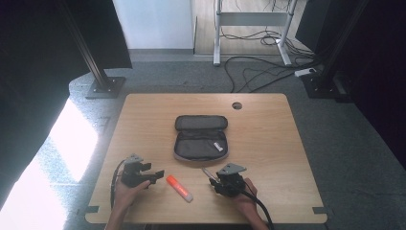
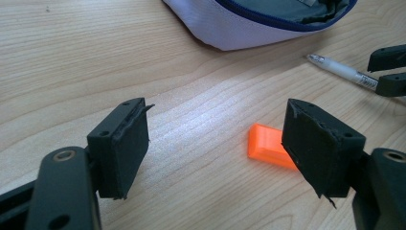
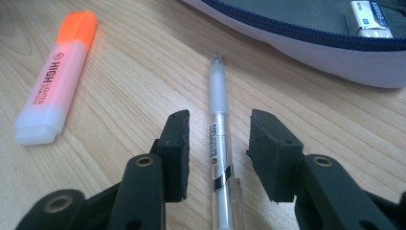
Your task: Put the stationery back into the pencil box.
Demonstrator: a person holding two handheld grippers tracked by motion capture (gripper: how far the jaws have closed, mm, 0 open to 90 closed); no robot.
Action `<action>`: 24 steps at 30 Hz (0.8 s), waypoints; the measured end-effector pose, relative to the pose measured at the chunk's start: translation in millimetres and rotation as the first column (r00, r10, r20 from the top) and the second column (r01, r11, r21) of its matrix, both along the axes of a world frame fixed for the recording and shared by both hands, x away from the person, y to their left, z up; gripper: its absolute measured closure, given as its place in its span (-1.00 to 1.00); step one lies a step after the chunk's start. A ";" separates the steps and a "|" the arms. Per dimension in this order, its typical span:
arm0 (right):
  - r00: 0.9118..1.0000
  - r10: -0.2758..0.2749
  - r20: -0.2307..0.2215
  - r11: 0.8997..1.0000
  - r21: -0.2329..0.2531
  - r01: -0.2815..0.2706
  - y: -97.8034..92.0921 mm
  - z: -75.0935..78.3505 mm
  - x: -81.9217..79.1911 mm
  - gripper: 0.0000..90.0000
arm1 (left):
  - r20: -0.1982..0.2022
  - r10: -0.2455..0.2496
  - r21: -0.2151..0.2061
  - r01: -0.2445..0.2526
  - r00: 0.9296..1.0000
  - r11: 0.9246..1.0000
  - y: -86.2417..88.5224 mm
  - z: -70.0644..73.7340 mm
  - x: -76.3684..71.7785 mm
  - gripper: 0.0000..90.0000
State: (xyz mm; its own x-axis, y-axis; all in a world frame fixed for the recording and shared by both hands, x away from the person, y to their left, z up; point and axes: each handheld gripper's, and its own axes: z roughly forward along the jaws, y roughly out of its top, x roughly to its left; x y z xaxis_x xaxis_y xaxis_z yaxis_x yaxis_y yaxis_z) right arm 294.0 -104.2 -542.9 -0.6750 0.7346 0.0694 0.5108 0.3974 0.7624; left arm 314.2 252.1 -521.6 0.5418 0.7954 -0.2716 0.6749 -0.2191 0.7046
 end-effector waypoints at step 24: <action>1.000 0.028 0.008 0.997 -0.072 -0.027 3.9 -3.3 -2.2 0.74 | -0.001 -0.001 0.001 0.001 1.000 1.000 0.2 -0.2 0.2 -0.45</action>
